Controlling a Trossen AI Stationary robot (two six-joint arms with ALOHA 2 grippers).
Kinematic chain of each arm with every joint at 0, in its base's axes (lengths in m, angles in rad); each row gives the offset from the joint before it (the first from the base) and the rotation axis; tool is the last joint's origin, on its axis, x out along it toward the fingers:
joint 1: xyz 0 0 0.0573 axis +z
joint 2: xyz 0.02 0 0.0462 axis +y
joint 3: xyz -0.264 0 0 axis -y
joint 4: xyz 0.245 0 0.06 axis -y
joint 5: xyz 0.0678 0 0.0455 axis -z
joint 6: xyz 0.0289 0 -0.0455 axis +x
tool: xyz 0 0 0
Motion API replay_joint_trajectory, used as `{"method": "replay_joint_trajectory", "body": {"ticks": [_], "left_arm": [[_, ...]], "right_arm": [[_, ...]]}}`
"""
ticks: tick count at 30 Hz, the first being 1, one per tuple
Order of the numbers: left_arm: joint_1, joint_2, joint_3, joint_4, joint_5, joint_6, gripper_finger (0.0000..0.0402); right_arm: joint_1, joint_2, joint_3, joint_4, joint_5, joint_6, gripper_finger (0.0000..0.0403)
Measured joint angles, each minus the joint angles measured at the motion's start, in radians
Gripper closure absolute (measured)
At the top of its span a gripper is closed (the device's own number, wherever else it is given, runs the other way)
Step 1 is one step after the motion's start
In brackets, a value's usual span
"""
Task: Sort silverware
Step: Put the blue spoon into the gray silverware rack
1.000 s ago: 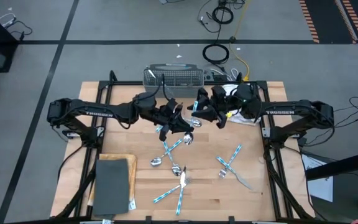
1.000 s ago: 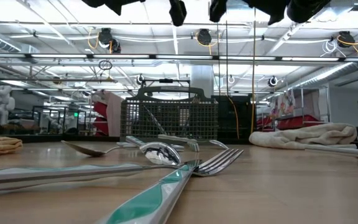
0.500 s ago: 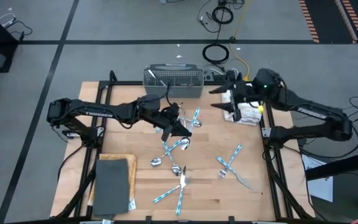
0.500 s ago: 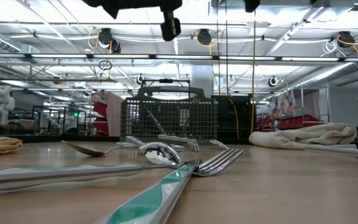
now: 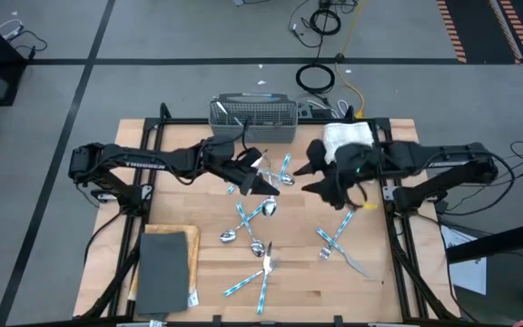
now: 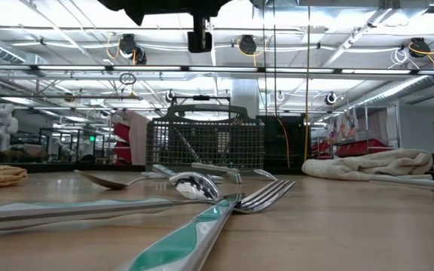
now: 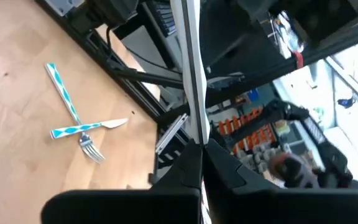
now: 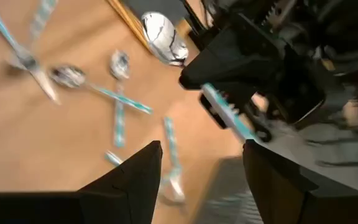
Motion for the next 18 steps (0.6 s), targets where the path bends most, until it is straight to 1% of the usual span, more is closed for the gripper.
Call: {"method": "replay_joint_trajectory", "body": {"ticks": [5,8,10,14,18], "left_arm": [[0.007,0.0,0.0,0.026,0.003,-0.086,0.04],[0.006,0.0,0.0,0.061,0.004,-0.125,0.04],[0.006,0.0,0.0,0.079,0.005,-0.149,0.04],[0.009,0.001,0.0,0.074,0.014,-0.167,0.04],[0.011,0.007,0.0,0.078,0.023,-0.168,0.04]], "right_arm": [[0.094,0.064,0.012,-0.001,0.213,-0.143,0.0193],[0.12,0.102,0.012,0.008,0.333,-0.201,0.0193],[0.132,0.122,0.012,0.046,0.396,-0.224,0.0193],[0.149,0.136,0.012,0.116,0.449,-0.232,0.0193],[0.16,0.132,0.012,0.14,0.446,-0.252,0.0193]]}}
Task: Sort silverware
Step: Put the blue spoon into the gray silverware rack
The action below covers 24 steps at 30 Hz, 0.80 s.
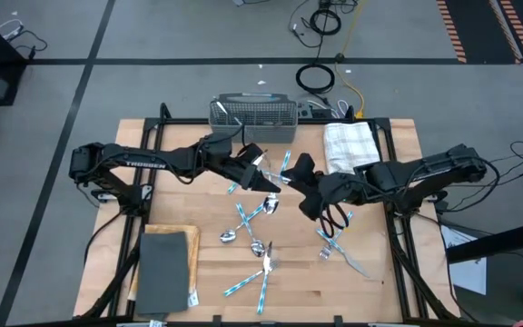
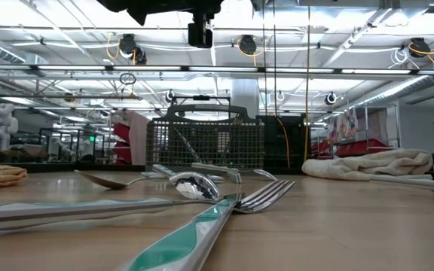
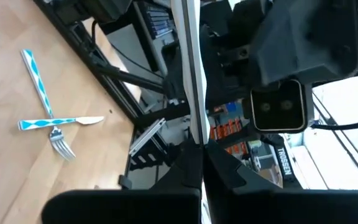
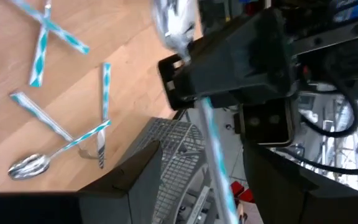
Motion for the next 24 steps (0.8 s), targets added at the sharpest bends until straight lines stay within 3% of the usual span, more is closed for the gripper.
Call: {"method": "replay_joint_trajectory", "body": {"ticks": [17,24], "left_arm": [[0.0,0.035,0.0,0.123,0.007,-0.071,0.04],[-0.001,0.035,0.0,0.127,0.008,-0.077,0.04]], "right_arm": [[-0.002,0.008,0.0,0.018,-0.036,0.01,0.0194],[-0.019,0.007,0.0,0.041,-0.055,0.015,0.0228]]}}
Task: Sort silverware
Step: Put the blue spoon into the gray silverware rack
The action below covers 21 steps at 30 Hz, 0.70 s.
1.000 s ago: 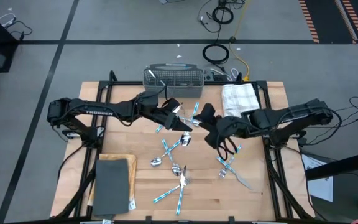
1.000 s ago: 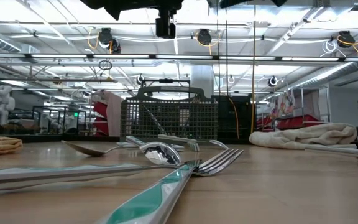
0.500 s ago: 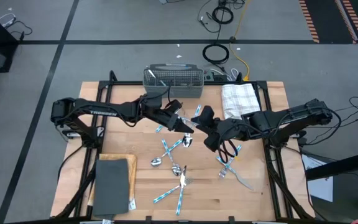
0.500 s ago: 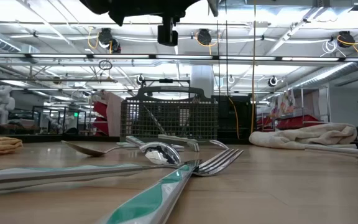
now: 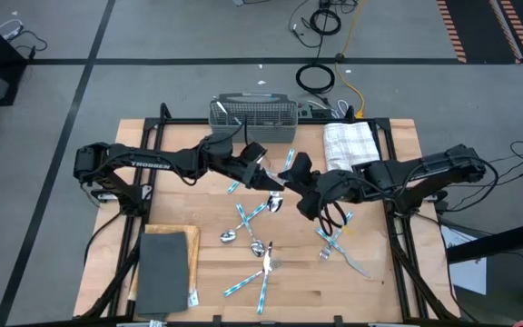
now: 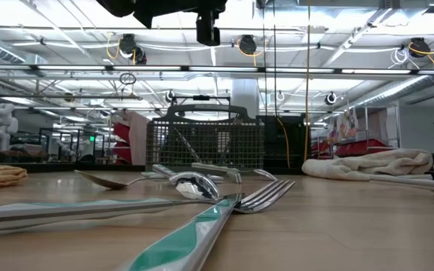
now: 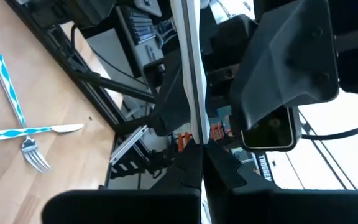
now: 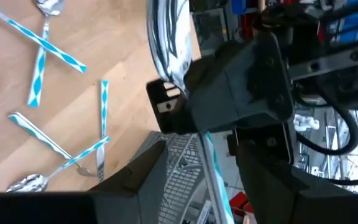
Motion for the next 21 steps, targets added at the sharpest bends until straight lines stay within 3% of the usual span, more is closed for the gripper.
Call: {"method": "replay_joint_trajectory", "body": {"ticks": [12,21], "left_arm": [[-0.002,0.0,0.0,-0.003,0.001,0.0,0.0396],[-0.002,0.0,0.0,-0.009,0.009,-0.009,0.0394]], "right_arm": [[-0.011,0.0,0.0,0.006,-0.004,-0.006,0.0303],[-0.011,0.013,0.0,0.006,0.005,0.005,0.0393]]}}
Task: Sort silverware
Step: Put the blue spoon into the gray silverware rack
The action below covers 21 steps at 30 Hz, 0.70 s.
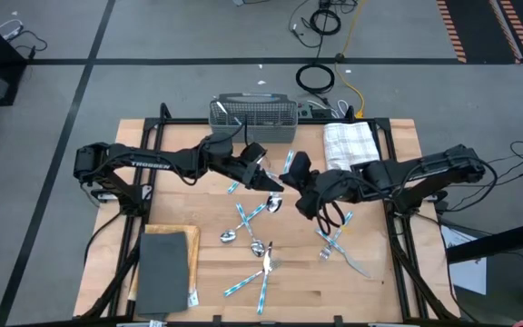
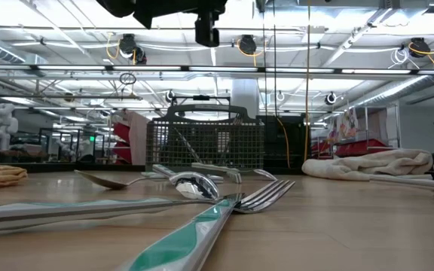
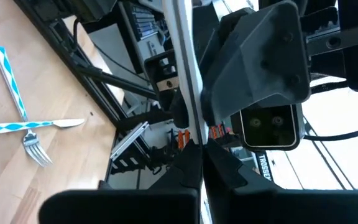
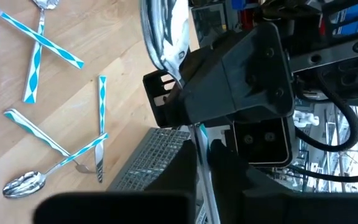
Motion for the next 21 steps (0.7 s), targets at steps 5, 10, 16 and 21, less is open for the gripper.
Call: {"method": "replay_joint_trajectory", "body": {"ticks": [5,10,16,21], "left_arm": [[0.001,0.0,-0.002,-0.008,-0.005,0.005,0.0394],[0.002,-0.003,-0.003,0.009,-0.043,0.091,0.0383],[0.007,-0.004,-0.003,0.11,-0.061,0.199,0.031],[0.007,-0.007,-0.003,0.126,-0.067,0.223,0.0251]], "right_arm": [[0.002,0.031,0.0,0.003,0.06,0.036,0.0399],[0.002,0.031,0.0,-0.01,0.093,0.098,0.0401],[0.0,0.007,0.001,-0.014,0.1,0.192,0.0402],[-0.003,0.0,0.001,-0.01,0.096,0.211,0.0402]]}}
